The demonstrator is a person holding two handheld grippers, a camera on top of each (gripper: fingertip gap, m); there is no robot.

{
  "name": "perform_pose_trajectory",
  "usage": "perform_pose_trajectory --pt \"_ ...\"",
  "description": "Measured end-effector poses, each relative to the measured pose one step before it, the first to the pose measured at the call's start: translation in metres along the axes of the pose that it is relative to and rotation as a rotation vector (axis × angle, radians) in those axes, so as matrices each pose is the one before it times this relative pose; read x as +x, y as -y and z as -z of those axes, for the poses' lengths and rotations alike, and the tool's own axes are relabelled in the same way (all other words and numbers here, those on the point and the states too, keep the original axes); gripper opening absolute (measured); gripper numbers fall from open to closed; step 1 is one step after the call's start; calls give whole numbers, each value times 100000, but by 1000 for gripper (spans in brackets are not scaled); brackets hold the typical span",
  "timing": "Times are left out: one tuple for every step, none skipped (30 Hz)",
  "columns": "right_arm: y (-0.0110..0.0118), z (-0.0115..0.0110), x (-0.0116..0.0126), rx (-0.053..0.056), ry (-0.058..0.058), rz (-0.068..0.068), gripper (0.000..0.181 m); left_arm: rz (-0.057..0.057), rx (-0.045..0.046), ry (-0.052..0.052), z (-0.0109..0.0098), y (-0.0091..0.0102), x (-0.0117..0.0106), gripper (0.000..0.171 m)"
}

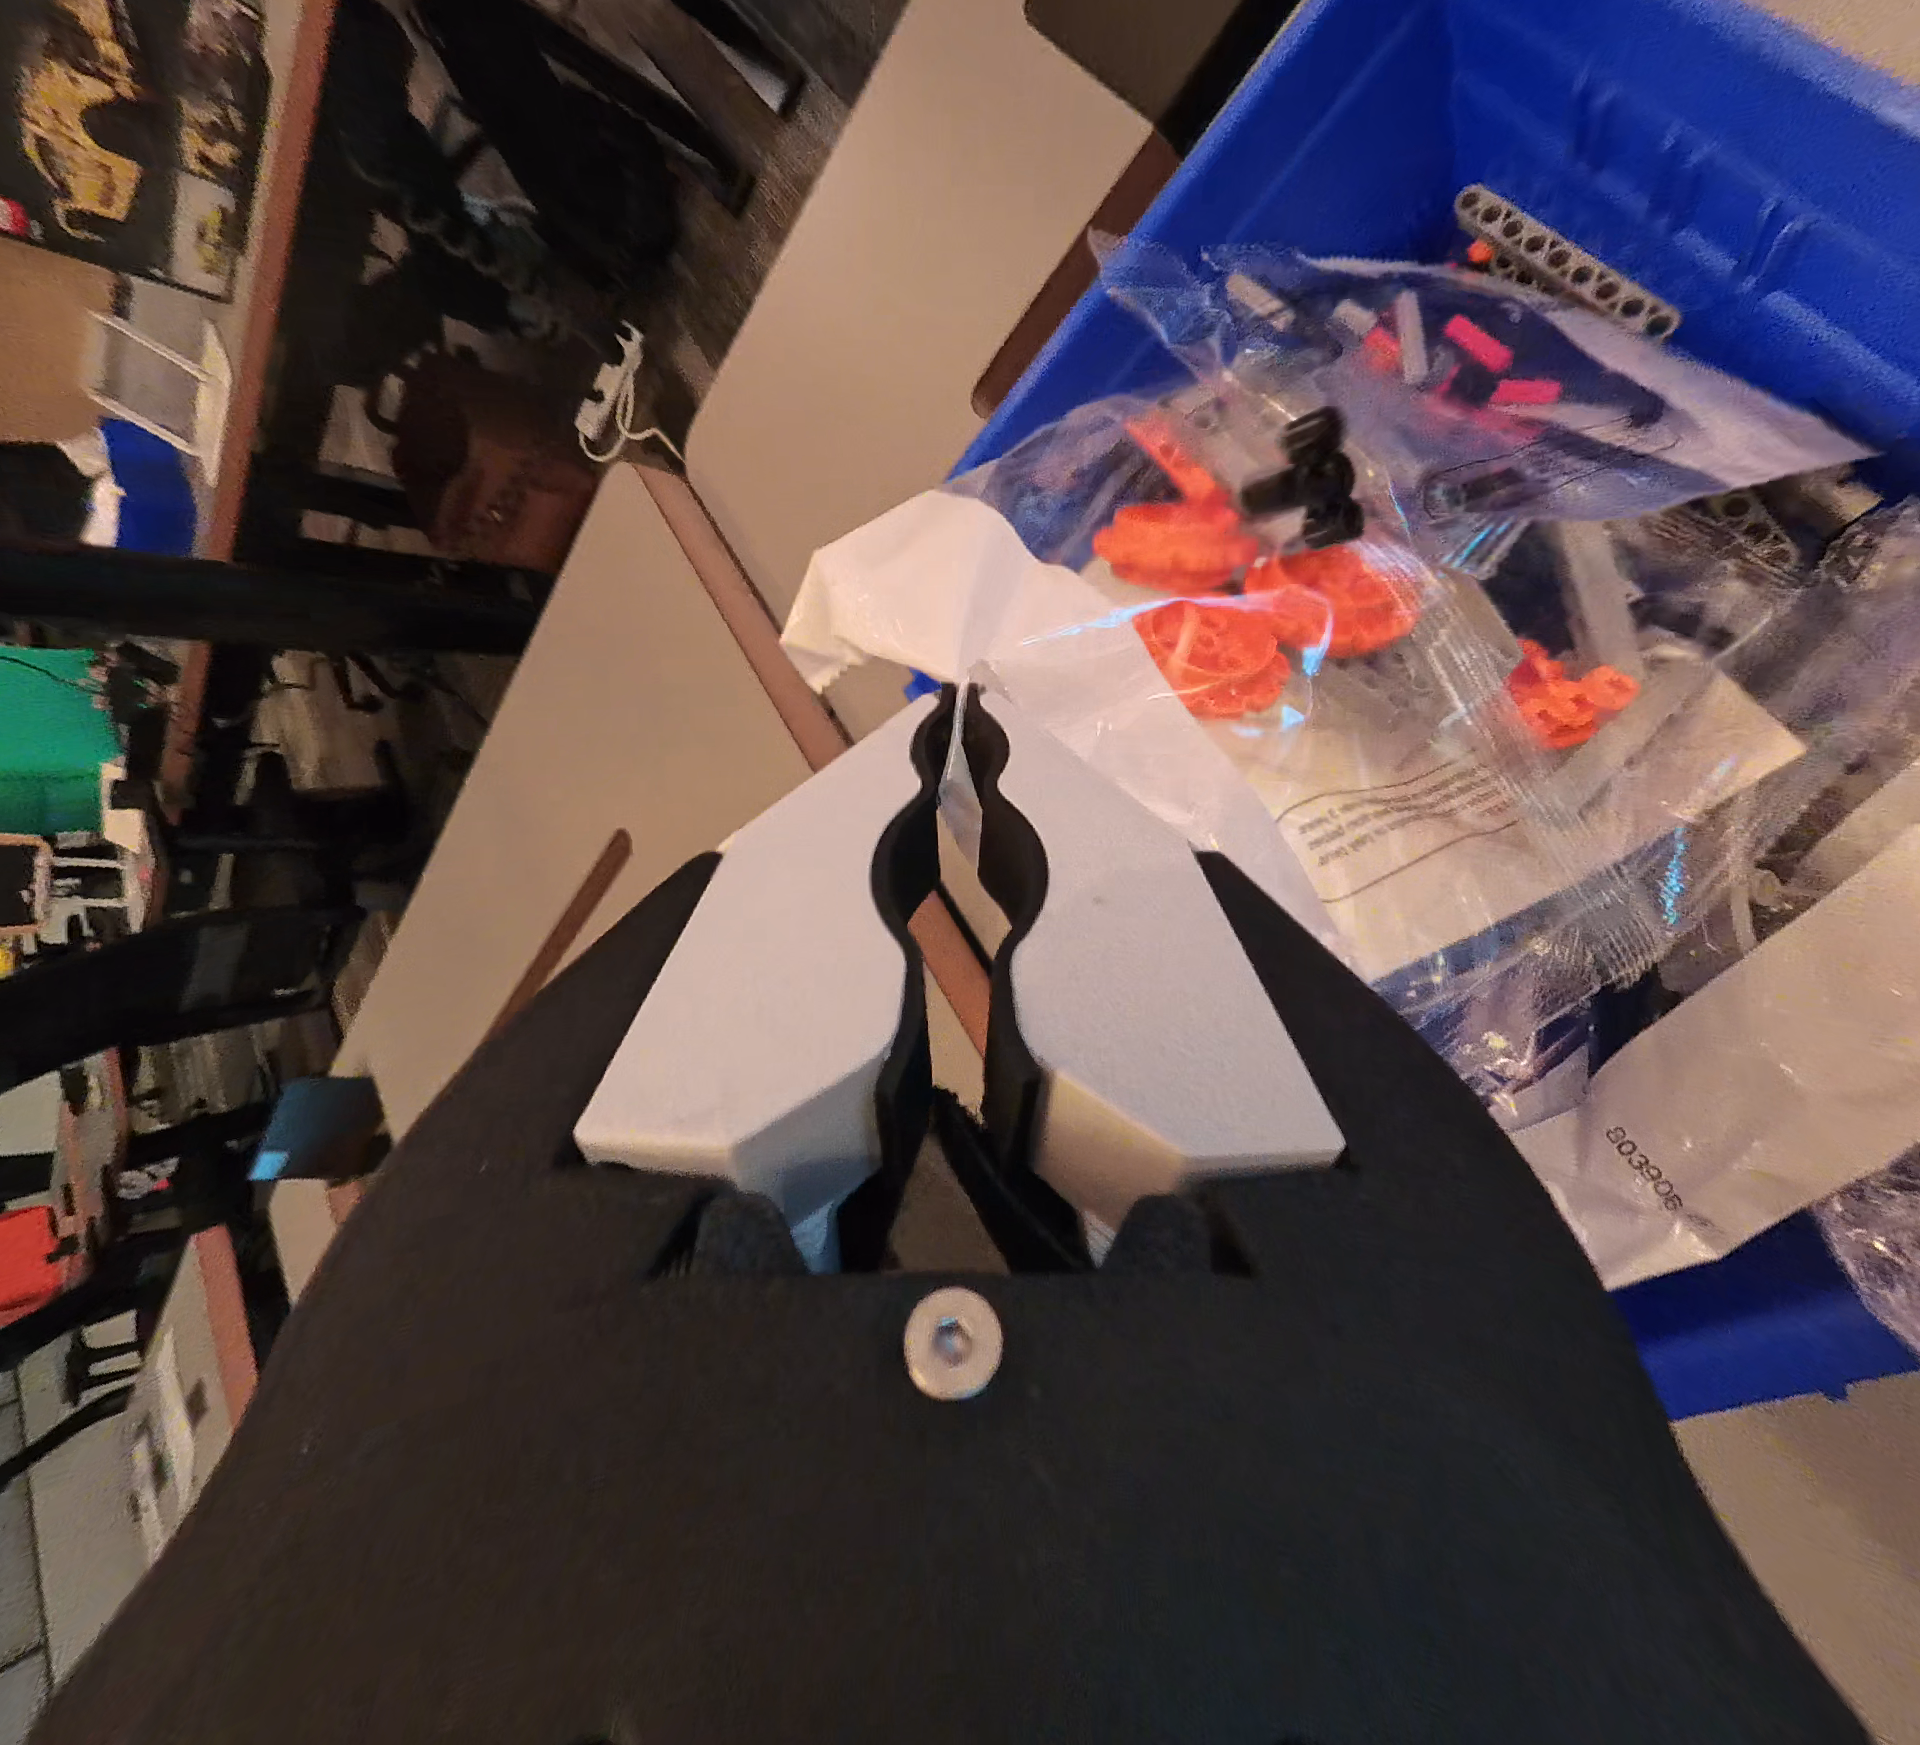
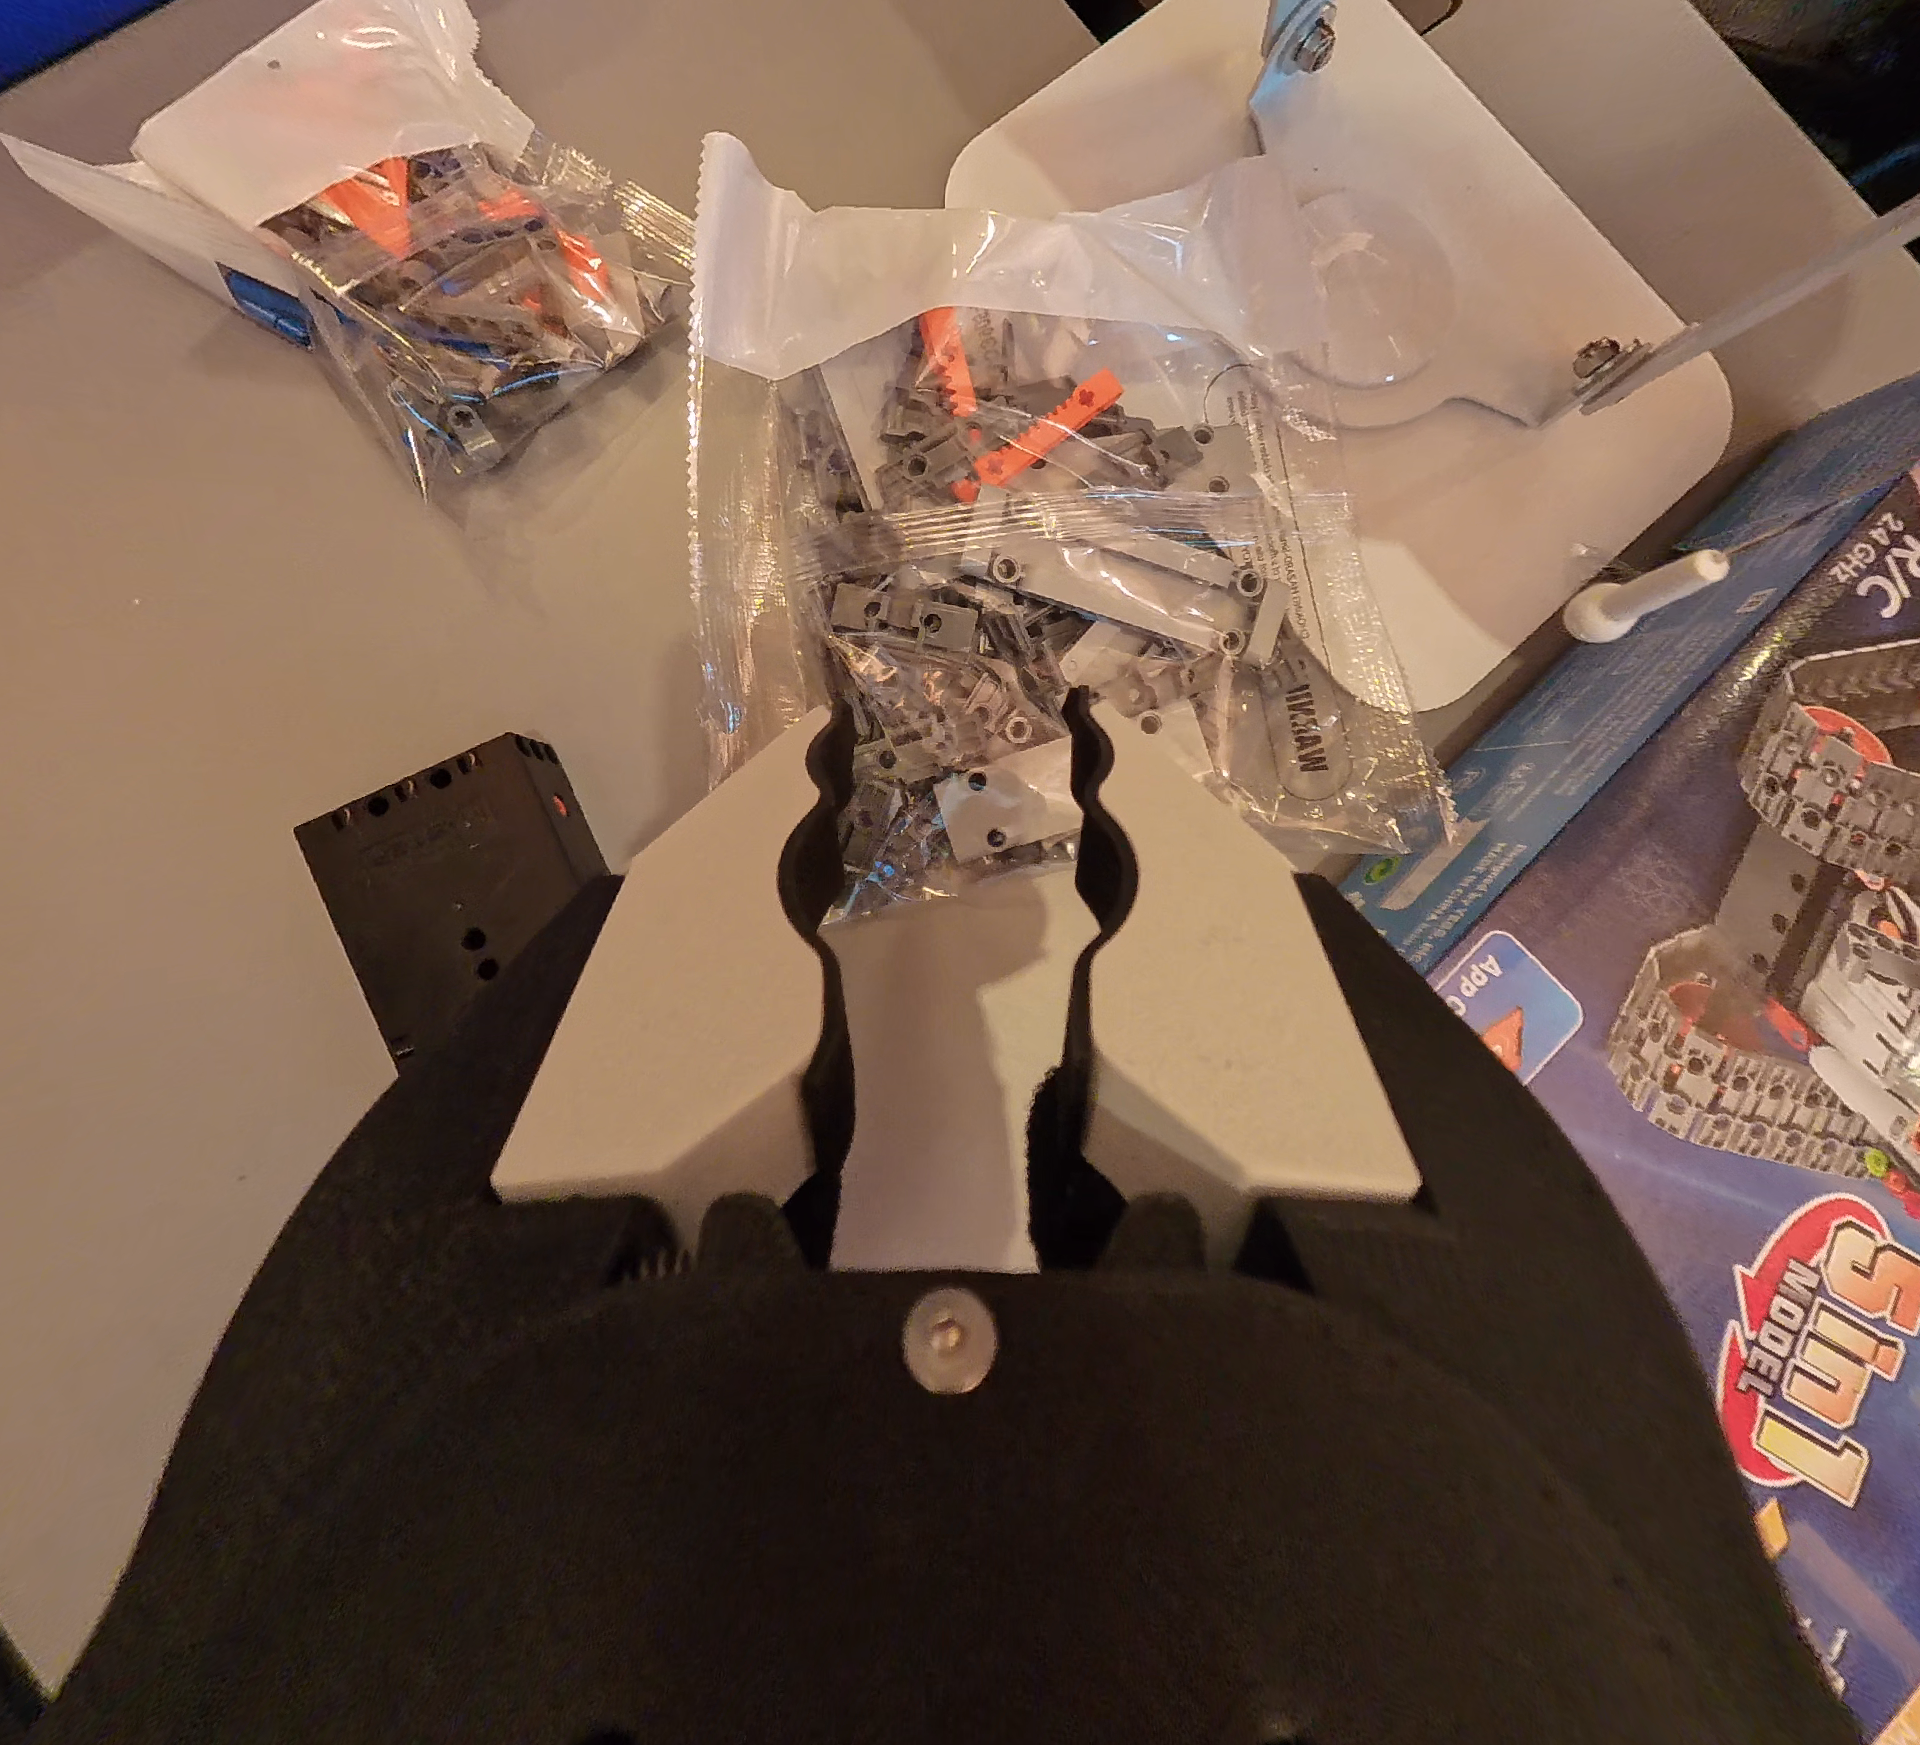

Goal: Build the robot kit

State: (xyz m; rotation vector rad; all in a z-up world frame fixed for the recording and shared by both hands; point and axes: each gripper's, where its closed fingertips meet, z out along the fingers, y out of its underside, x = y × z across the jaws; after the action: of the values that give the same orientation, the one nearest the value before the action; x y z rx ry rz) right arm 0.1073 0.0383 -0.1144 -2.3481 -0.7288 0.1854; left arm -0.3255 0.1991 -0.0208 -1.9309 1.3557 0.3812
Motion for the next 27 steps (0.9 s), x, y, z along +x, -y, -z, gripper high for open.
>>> perform_pose_trajectory --pt "-37 -56 -81 -346 57 309 41 -1355 -173 1004 489 198 -263 0" --pt "7 -22 -55 -201 -34 222 41 -1937 -135 2028 416 193 -380 0" --pt "36 5 -78 38 76 207 41 -542 1440 948 414 412 -262 0" --pt "56 30 -37 178 -10 122 41 721 1499 -863 369 397 -58 0" --pt "68 75 -8 271 -120 78 41 717 604 -1110 298 258 -27 0" --pt "93 76 -50 408 133 166 41 -348 687 740 265 288 -248 0" --pt "144 97 -83 608 231 253 41 -720 221 1328 253 219 -314 0" --pt "144 110 -66 605 14 147 42 -376 424 222 236 248 -170 0" --pt "142 83 -55 520 -84 193 42 101 1075 -618 238 354 -56 0" --pt "97 71 -76 269 1 327 41 -344 1298 551 232 373 -203 0" --pt "58 27 -78 56 71 362 41 -588 701 1649 223 284 -383 0" --pt "39 16 -66 64 142 258 41 222 471 294 278 240 -304 0" --pt "37 5 -36 184 179 27 41 1106 1464 -246 322 382 -317 0" --pt "62 15 -36 298 201 -65 41 757 1841 280 335 460 -396 0" --pt "53 21 -66 243 345 -14 41 -394 1327 815 303 391 -415 0" --pt "54 33 -54 232 294 -68 42 -430 1059 -437 284 369 -191 0" --pt "90 66 -58 429 234 -30 42 -70 845 -989 253 370 -79 0" --pt "91 67 -73 446 331 148 42 -1016 902 330 258 402 -183 0" --pt "90 77 -45 373 196 80 42 -1256 527 123 270 367 -113 0" --pt "92 82 -22 531 100 -48 43 -1006 136 236 295 314 -116 0" --pt "135 83 -105 707 604 70 44 -901 736 917 357 425 -190 0" --pt "133 87 -173 734 1055 96 45 -772 1163 515 400 488 -128 0" --pt "145 101 -144 675 731 -11 46 -436 1075 92 445 504 -72 0" --pt "203 137 -89 999 257 145 49 -423 1150 658 468 539 -144 0" --pt "311 185 -178 1554 691 140 53 -513 1388 190 502 617 -50 0" --pt "376 218 -256 1689 1049 -62 54 -312 1953 -137 543 764 24 0" --pt "409 262 -200 1733 415 274 55 -9 1890 -293 532 835 64 0"
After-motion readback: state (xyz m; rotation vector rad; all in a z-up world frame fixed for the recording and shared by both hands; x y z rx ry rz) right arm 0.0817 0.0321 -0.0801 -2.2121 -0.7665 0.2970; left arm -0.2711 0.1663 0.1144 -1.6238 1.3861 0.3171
